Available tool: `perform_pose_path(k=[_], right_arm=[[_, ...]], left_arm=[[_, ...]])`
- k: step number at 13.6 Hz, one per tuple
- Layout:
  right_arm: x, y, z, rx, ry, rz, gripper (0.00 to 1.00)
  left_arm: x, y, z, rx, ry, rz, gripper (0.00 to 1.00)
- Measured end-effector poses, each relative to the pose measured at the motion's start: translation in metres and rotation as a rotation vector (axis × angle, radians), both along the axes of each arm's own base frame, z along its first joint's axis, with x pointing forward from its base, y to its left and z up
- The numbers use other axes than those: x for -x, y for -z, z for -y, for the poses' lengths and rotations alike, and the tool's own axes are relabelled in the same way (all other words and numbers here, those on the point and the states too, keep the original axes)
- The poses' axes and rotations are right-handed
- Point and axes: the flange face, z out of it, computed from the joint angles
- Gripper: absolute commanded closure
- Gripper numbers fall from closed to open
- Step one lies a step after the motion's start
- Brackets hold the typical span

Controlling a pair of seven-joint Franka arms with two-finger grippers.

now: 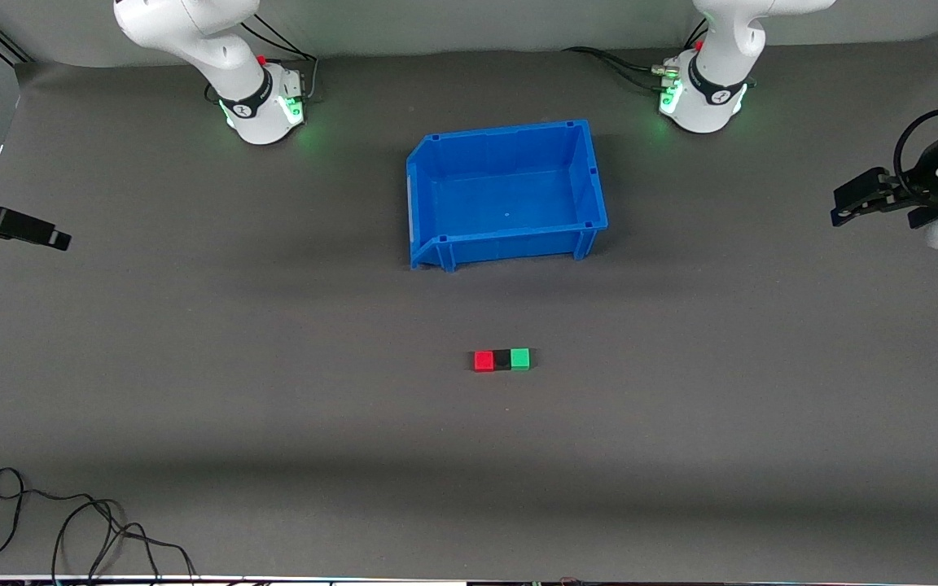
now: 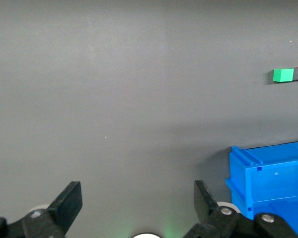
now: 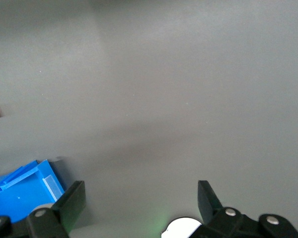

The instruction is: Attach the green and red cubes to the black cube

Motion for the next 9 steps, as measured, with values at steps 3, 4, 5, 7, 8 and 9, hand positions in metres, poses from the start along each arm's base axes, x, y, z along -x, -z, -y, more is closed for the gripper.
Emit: perform_pose_path(k=[3,4,5,7,8,9], right_arm=[[-0.003,0.001,-0.016,0.023,-0.031,0.007,0.00],[-0.004,0.002,-0.017,0.026,-0.034,0.006,0.00],[-0.004,0.002,-0.017,0.027,-0.034,0.006,0.00],[-0.004,0.002,-0.017,0.028,-0.034,0.007,0.00],[-0.004,0.002,-0.017,0.029,-0.034,0.011,0.00],[-0.005,0.003,-0.017,0.029,-0.033,0.012,0.00]], left_arm=[[-0.001,-0.002,-0.003,-0.006,0.009,0.004,0.00],[-0.001,-0.002,-0.004,-0.013,0.010,0.004,0.00],[-0.001,-0.001,-0.004,-0.021,0.011,0.004,0.00],[-0.001,-0.001,-0.005,-0.029,0.012,0.002,0.00],[-0.001,0.000,-0.005,-0.031,0.012,0.001,0.00],[-0.001,0.000,-0.005,-0.032,0.012,0.000,0.00]])
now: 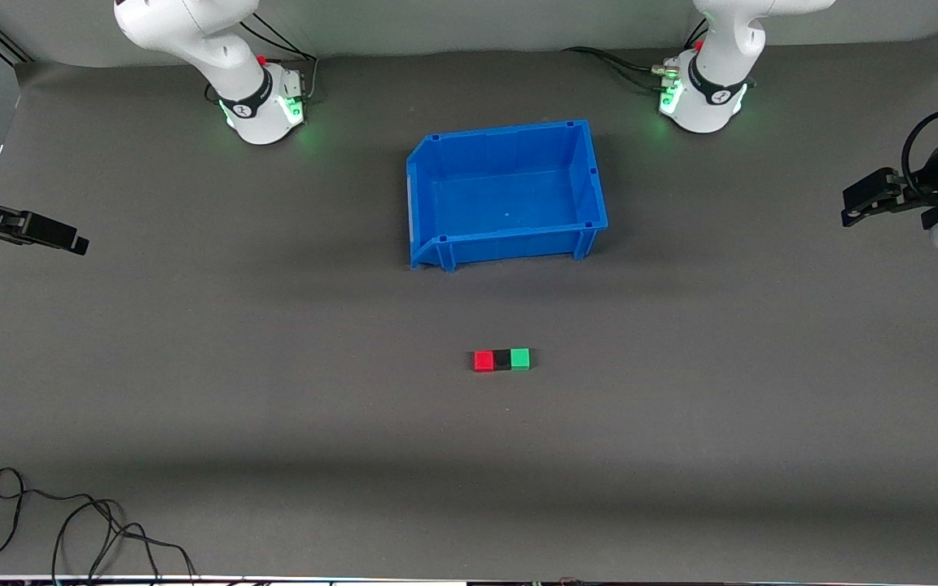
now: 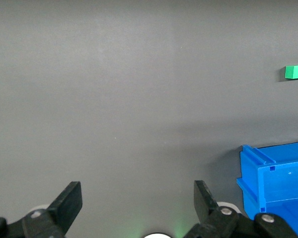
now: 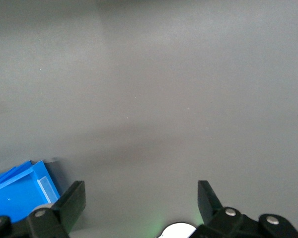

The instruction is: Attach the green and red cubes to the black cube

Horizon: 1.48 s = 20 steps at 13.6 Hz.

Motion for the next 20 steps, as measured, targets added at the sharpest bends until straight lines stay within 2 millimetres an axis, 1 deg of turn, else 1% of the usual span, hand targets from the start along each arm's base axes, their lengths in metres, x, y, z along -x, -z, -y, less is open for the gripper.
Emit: perform_pose_path(k=[5,8,11,14,16,20], right_arm=[[-0.003,0.005,0.002,-0.019,-0.007,-0.001,0.00],[-0.002,0.003,0.004,-0.016,-0.015,0.002,0.00],[0.003,0.001,0.000,-0.022,-0.029,0.012,0.00],[0.007,0.001,-0.008,-0.005,-0.047,0.034,0.00],[0.003,0.000,-0.010,0.037,-0.060,0.072,0.00],[-0.002,-0.001,-0.011,0.049,-0.063,0.112,0.00]], left_arm=[[-0.002,0.004,0.000,-0.001,0.000,-0.009,0.00],[-0.003,0.006,0.000,-0.001,0.000,-0.012,0.00],[-0.003,0.006,0.001,-0.001,0.002,-0.012,0.00],[-0.003,0.006,0.002,-0.001,0.003,-0.012,0.00],[-0.003,0.006,0.002,-0.001,0.003,-0.012,0.00],[-0.003,0.006,0.002,-0.001,-0.001,-0.013,0.00]])
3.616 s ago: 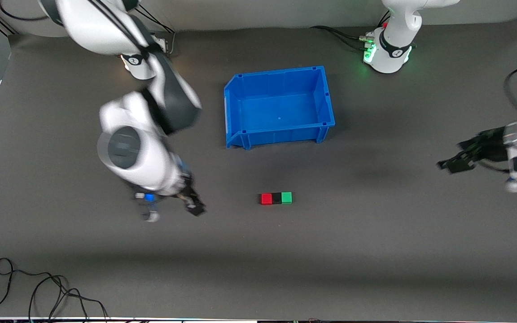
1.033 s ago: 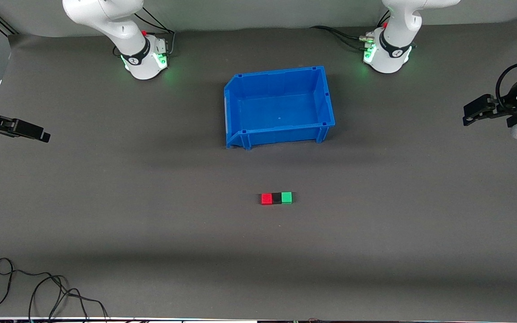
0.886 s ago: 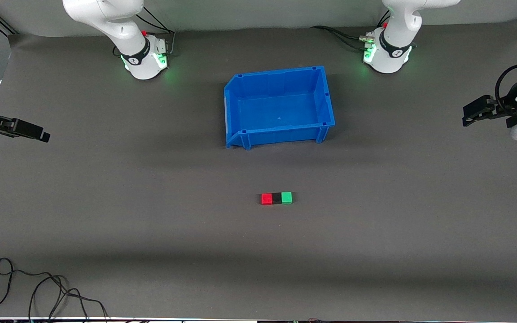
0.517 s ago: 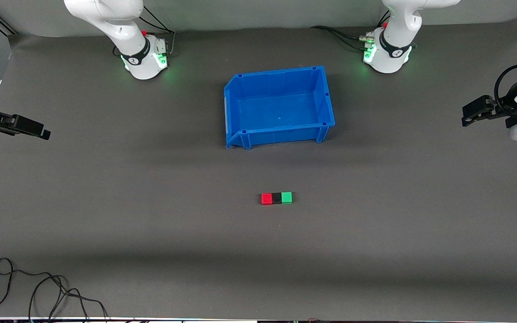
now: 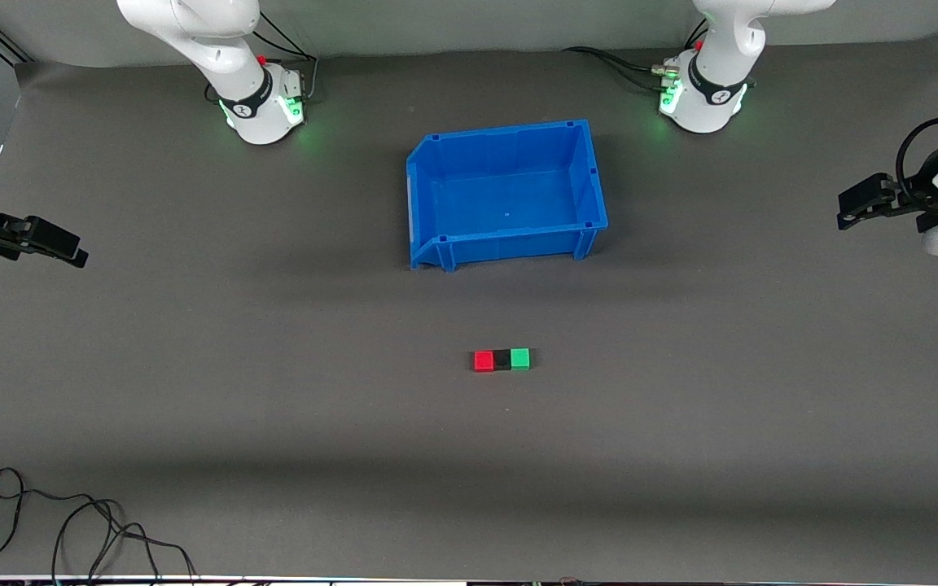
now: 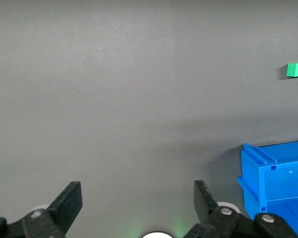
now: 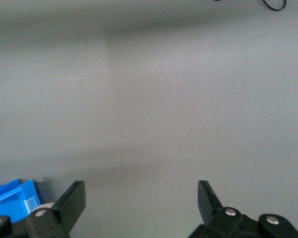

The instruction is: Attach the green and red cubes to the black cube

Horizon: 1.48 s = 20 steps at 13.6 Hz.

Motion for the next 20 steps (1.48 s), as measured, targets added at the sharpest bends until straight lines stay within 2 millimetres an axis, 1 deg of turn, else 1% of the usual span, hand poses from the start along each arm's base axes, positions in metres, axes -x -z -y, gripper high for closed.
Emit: perform_pose_path(k=[5,9,12,20], right_arm=[[0.000,0.000,0.003,0.001,0.006,0.003,0.00],[0.000,0.000,-0.002,0.001,-0.003,0.002,0.00],[-0.001,0.004,-0.006,0.001,-0.010,-0.005,0.00],[-0.002,0.007,-0.007,0.000,-0.012,-0.011,0.00]], left_arm=[[0.000,0.001,0.000,-0.001,-0.014,-0.001,0.00],[0.000,0.001,0.000,-0.001,-0.015,-0.001,0.00],[-0.001,0.002,0.000,-0.001,-0.016,-0.003,0.00],[-0.001,0.002,0.000,-0.001,-0.016,-0.003,0.00]])
